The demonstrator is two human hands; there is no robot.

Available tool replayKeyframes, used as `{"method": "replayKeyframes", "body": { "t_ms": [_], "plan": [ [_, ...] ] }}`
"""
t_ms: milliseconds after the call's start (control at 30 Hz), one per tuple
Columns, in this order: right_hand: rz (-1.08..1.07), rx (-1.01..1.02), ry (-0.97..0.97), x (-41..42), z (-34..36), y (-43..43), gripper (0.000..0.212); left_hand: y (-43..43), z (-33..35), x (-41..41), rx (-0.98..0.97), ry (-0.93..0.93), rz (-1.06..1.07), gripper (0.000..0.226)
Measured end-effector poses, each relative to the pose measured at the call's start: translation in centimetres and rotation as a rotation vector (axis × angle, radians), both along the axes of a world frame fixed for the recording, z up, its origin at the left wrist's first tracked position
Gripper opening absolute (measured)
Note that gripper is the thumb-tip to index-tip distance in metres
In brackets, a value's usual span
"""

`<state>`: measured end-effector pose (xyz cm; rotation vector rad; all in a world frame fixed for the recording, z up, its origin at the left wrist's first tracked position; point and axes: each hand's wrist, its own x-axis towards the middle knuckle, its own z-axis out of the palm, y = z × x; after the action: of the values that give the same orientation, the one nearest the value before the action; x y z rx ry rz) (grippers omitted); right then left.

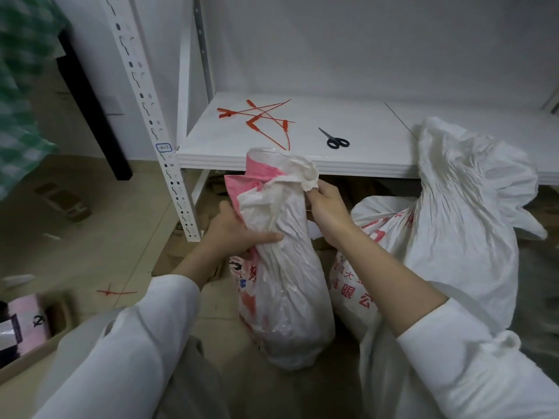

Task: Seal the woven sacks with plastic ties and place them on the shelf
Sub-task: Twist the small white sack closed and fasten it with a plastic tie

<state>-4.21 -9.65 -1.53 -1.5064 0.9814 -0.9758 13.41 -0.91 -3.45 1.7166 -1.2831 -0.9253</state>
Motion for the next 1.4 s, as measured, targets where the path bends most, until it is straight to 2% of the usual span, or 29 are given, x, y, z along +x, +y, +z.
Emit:
{"method": "replayKeyframes", "body": {
  "t_ms": [100, 267, 333, 467, 533, 600, 700, 767, 833, 933, 1033, 1100, 1133, 1267, 1400],
  "plan": [
    [0.075, 0.028, -0.091, -0.1, 1.0, 0.4, 0.028, -0.3, 0.9, -0.8, -0.153, -0.006, -0.086, 0.108],
    [0.082, -0.02, -0.176, -0.8, 1.8, 0.7, 0.028, -0.6, 1.2, -1.9, -0.185, 0.082, -0.155, 0.087],
    [0.061, -0.048, -0.182, -0.8, 1.6, 1.0, 0.027, -0.8, 1.0, -1.9, -0.164, 0.124, -0.104, 0.077],
    [0.094, -0.03, -0.224, -0.9, 1.3, 1.0, 0.024, -1.2, 0.9, -2.1, -0.118, 0.186, 0.147, 0.054],
    [0.1, -0.081, -0.103, -1.3, 1.0, 0.4, 0.032, -1.1, 1.2, -2.4, -0.107, 0.213, 0.24, 0.039],
    [0.129, -0.095, 0.159, -1.7, 0.9, 0.0, 0.051, -1.1, 1.3, -2.6, -0.094, 0.224, 0.296, 0.031],
    [0.305, 0.005, 0.515, -2.1, 0.5, 0.4, 0.075, -1.2, 1.1, -2.9, -0.094, 0.266, 0.379, 0.035],
    [0.421, -0.023, 0.591, -1.9, 0.0, 1.1, 0.076, -1.4, 0.8, -2.8, -0.099, 0.28, 0.401, 0.045],
    [0.388, -0.117, 0.612, -1.4, -0.5, 1.2, 0.07, -1.2, 1.1, -3.0, -0.117, 0.304, 0.372, 0.041],
    [0.251, -0.232, 0.645, -1.3, -0.3, 0.9, 0.036, -1.0, 1.9, -2.9, -0.086, 0.353, 0.232, 0.033],
    [0.163, -0.245, 0.583, -1.7, 0.0, 0.4, 0.018, -0.6, 3.1, -1.8, -0.016, 0.405, 0.076, 0.045],
    [0.122, -0.178, 0.477, -1.9, 0.0, 0.1, 0.009, -0.5, 3.3, -0.5, 0.018, 0.292, 0.089, 0.053],
    [0.107, -0.141, 0.413, -1.8, 0.0, 0.0, 0.006, -0.4, 3.4, 0.2, 0.018, 0.216, 0.126, 0.05],
    [0.002, -0.083, 0.227, -1.5, -0.8, -0.7, 0.022, -0.2, 3.1, 2.6, -0.041, 0.086, 0.276, 0.018],
    [-0.245, 0.045, 0.169, -1.9, -1.6, -2.4, 0.028, -0.1, 2.7, 3.4, -0.127, 0.087, 0.389, 0.014]
  ]
}}
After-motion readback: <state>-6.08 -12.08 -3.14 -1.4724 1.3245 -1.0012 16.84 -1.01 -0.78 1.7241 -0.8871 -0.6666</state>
